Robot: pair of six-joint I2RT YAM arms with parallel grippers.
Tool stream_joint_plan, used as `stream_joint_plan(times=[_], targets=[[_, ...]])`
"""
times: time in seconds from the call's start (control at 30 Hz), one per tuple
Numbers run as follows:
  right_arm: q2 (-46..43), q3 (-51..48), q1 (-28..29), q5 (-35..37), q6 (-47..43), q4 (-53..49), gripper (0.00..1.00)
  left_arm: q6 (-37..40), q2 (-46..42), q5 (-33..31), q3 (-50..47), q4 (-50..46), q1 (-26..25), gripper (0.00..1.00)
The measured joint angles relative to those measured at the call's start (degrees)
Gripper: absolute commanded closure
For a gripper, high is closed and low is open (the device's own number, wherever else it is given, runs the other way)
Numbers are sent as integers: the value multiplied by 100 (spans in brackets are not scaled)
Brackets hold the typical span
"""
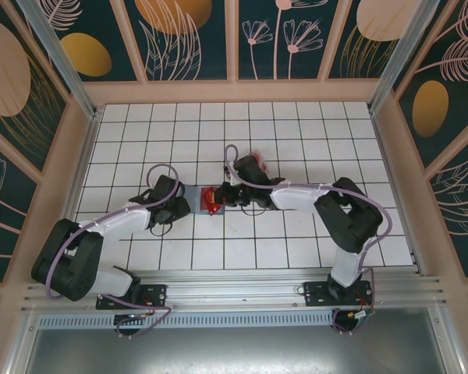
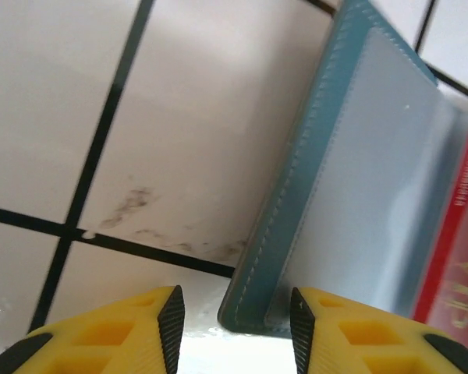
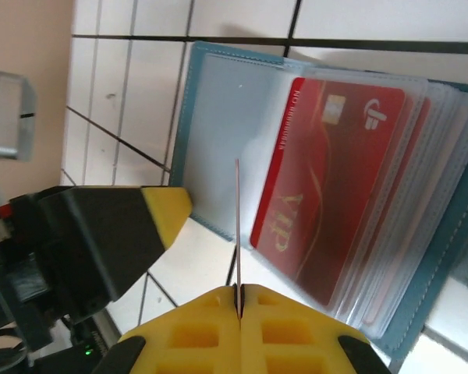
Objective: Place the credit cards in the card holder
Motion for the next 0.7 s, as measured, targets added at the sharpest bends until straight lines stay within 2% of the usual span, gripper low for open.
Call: stream_joint_plan(times=[0.33,0.7], targets=[[575,400,0,173,107,116,97,15,201,-15,-87,184,125,67],[850,826,0,385,358,-57,99,2,160,68,-190,302,175,72]])
